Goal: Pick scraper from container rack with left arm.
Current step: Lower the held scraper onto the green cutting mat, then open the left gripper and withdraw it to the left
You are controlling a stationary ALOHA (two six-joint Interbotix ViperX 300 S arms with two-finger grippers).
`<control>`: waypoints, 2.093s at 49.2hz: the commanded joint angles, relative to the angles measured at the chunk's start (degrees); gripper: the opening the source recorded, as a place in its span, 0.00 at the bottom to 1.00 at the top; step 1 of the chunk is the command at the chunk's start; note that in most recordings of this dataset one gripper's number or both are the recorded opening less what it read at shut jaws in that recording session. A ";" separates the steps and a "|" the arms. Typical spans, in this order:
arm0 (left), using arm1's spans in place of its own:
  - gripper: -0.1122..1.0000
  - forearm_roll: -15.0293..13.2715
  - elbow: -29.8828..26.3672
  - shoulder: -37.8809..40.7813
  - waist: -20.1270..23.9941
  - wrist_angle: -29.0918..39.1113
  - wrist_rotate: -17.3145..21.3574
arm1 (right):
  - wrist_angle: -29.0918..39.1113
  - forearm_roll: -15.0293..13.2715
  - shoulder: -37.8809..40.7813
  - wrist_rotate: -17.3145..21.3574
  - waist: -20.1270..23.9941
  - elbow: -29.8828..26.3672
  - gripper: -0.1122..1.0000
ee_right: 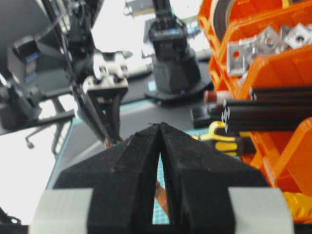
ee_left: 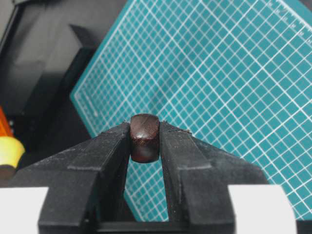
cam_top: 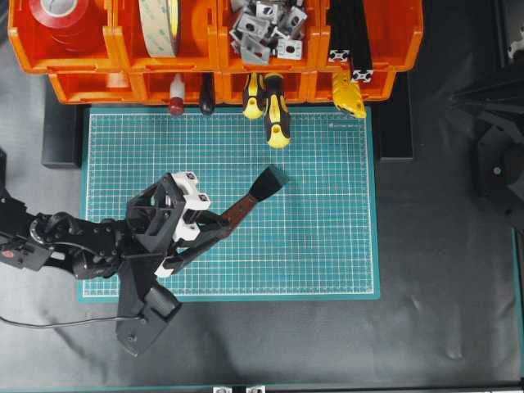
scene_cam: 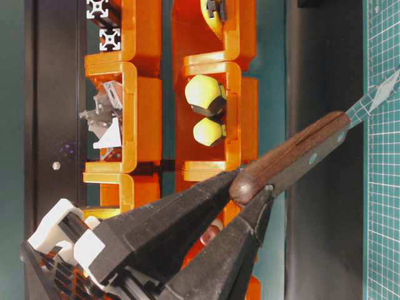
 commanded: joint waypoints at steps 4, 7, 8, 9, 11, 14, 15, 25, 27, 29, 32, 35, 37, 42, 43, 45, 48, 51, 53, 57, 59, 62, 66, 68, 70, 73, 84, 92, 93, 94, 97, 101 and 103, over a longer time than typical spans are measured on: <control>0.28 0.18 -0.62 -0.79 0.09 -0.53 -0.79 | -0.18 0.00 0.44 0.09 -0.09 -2.02 0.09; 0.28 0.18 -0.70 -0.70 0.18 -0.26 -0.97 | -0.18 0.00 0.44 0.09 -0.09 -2.02 0.09; 0.29 0.18 -0.70 -0.70 0.26 -0.26 -0.97 | -0.18 0.00 0.44 0.09 -0.09 -2.02 0.09; 0.32 0.18 -0.62 -0.70 0.35 -0.18 -0.97 | -0.18 0.00 0.35 0.09 -0.09 -2.02 0.09; 0.42 0.18 -0.53 -0.79 0.35 0.00 -0.79 | -0.18 0.00 0.44 0.09 -0.09 -2.02 0.09; 0.59 0.18 -0.35 -0.79 0.35 0.26 -0.44 | -0.18 0.09 0.44 0.09 -0.09 -2.02 0.09; 0.65 0.18 -0.35 -0.88 0.35 0.35 -0.44 | -0.18 0.00 0.44 0.09 -0.09 -2.02 0.09; 0.91 0.18 0.44 -2.37 0.26 0.53 -1.32 | -0.18 0.00 0.35 0.18 -0.09 -2.11 0.09; 0.89 0.18 0.53 -3.16 0.26 0.62 -1.58 | -0.18 0.00 0.44 0.18 -0.09 -2.02 0.09; 0.88 0.18 0.70 -4.48 0.18 0.79 -2.64 | -0.18 0.00 0.44 0.18 -0.09 -2.11 0.09; 0.89 0.18 0.88 -6.15 -0.09 1.49 -4.75 | -0.18 0.00 0.44 0.18 -0.09 -2.02 0.09; 0.89 0.18 1.14 -7.91 -0.79 2.99 -8.26 | -0.09 0.00 0.44 0.18 -0.09 -2.02 0.09; 0.89 0.18 1.58 -9.05 -1.41 4.13 -10.99 | 0.00 0.09 0.35 0.18 -0.09 -2.02 0.09; 0.89 0.18 3.43 -11.07 -3.43 6.33 -18.46 | 0.79 0.00 0.35 0.18 -0.09 -2.02 0.09; 0.89 0.18 3.87 -11.43 -3.78 6.59 -20.04 | 0.97 0.00 0.44 0.18 -0.09 -2.02 0.09; 0.89 0.09 4.83 -11.87 -4.39 7.12 -22.76 | 1.14 0.00 0.44 0.18 -0.09 -2.02 0.09; 0.89 0.18 6.15 -12.30 -4.92 7.56 -27.07 | 1.32 0.00 0.44 0.18 -0.09 -1.93 0.09; 0.89 0.18 7.03 -12.92 -5.10 7.65 -31.29 | 1.32 0.09 0.35 0.18 0.00 -2.02 0.09; 0.89 0.18 7.56 -13.45 -5.01 7.56 -33.75 | 1.32 0.09 0.35 0.18 -0.09 -2.02 0.09; 0.89 0.09 8.70 -14.50 -5.01 7.65 -38.76 | 1.32 0.00 0.44 0.18 -0.09 -2.02 0.09; 0.89 0.09 9.32 -15.12 -4.92 7.56 -41.04 | 1.32 0.00 0.35 0.18 -0.09 -2.02 0.09; 0.89 0.09 10.55 -16.52 -4.92 7.56 -45.26 | 1.32 0.00 0.35 0.09 -0.09 -2.02 0.09; 0.89 0.09 12.30 -18.72 -5.01 7.56 -50.45 | 1.32 0.00 0.35 0.18 -0.09 -2.11 0.09; 0.89 0.18 13.36 -20.04 -5.01 7.47 -52.91 | 1.32 0.09 0.35 0.18 -0.09 -2.11 0.09; 0.89 0.18 14.59 -21.62 -5.10 7.47 -55.02 | 1.32 0.09 0.35 0.18 -0.09 -2.02 0.09; 0.89 0.18 16.52 -24.61 -5.19 7.47 -57.48 | 1.32 0.00 0.35 0.09 -0.09 -2.02 0.09; 0.88 0.18 23.38 -40.34 -5.45 7.65 -57.48 | 1.32 0.00 0.00 -0.09 -0.09 -2.11 0.09; 0.88 0.09 27.16 -51.33 -5.36 8.09 -54.49 | 1.41 -0.09 -0.09 -0.18 -0.09 -2.11 0.09; 0.88 0.18 27.33 -52.47 -5.45 8.09 -54.23 | 1.41 -0.09 -0.09 -0.18 -0.18 -2.11 0.09; 0.88 0.18 27.60 -53.96 -5.36 8.09 -53.79 | 1.41 -0.09 -0.09 -0.18 -0.18 -2.11 0.09; 0.88 0.18 27.95 -56.25 -5.36 8.09 -53.26 | 1.32 -0.09 -0.09 -0.09 -0.18 -2.11 0.09; 0.88 0.18 28.30 -57.92 -5.36 8.09 -52.21 | 1.32 -0.09 -0.09 -0.09 -0.09 -2.20 0.09; 0.88 0.18 28.56 -58.27 -5.36 8.09 -51.68 | 1.32 -0.09 -0.09 -0.09 -0.09 -2.20 0.09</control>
